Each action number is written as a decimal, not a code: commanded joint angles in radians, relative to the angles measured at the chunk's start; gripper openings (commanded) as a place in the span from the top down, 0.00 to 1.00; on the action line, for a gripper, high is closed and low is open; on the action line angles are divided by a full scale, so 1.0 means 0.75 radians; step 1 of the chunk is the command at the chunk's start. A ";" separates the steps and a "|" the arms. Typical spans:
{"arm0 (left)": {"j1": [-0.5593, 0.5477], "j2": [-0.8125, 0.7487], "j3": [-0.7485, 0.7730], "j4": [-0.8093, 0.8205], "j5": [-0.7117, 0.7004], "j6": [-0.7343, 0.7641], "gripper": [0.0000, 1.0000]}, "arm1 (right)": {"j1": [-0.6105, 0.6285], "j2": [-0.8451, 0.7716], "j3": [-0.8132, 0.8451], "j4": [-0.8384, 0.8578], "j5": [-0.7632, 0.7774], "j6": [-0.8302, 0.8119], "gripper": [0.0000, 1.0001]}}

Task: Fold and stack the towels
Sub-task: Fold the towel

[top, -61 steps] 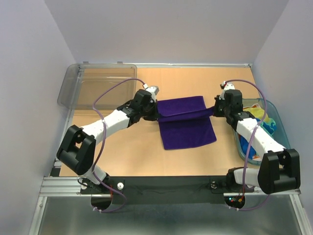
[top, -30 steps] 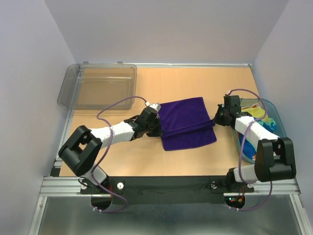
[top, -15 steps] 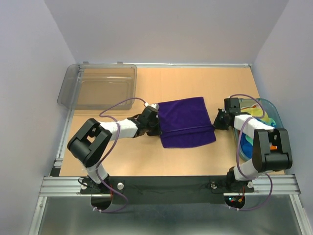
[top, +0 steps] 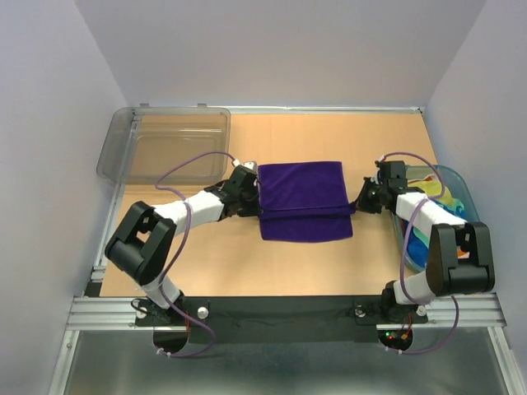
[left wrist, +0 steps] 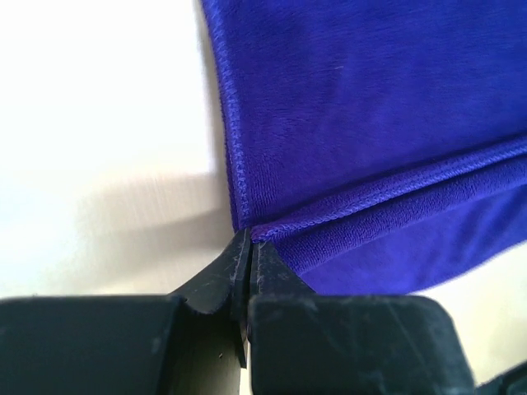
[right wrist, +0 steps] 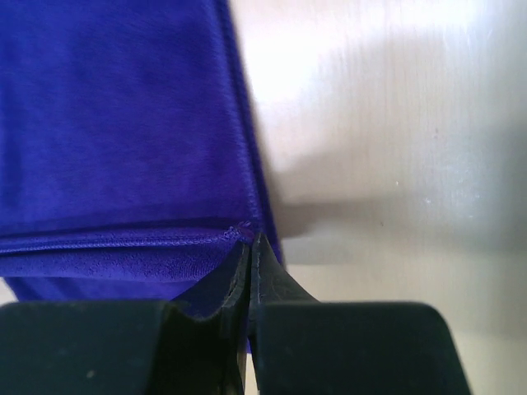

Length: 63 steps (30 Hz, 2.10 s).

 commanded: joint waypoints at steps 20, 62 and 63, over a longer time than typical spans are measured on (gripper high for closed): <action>-0.047 -0.152 -0.211 0.028 0.012 -0.003 0.93 | -0.018 -0.111 -0.081 0.014 -0.014 0.044 0.99; 0.153 -0.626 -0.131 -0.156 -0.437 0.471 0.12 | 0.687 0.378 0.598 -0.364 -0.227 -1.007 0.50; 0.153 -0.622 -0.123 -0.160 -0.452 0.473 0.12 | 0.687 0.388 0.598 -0.366 -0.237 -1.028 0.50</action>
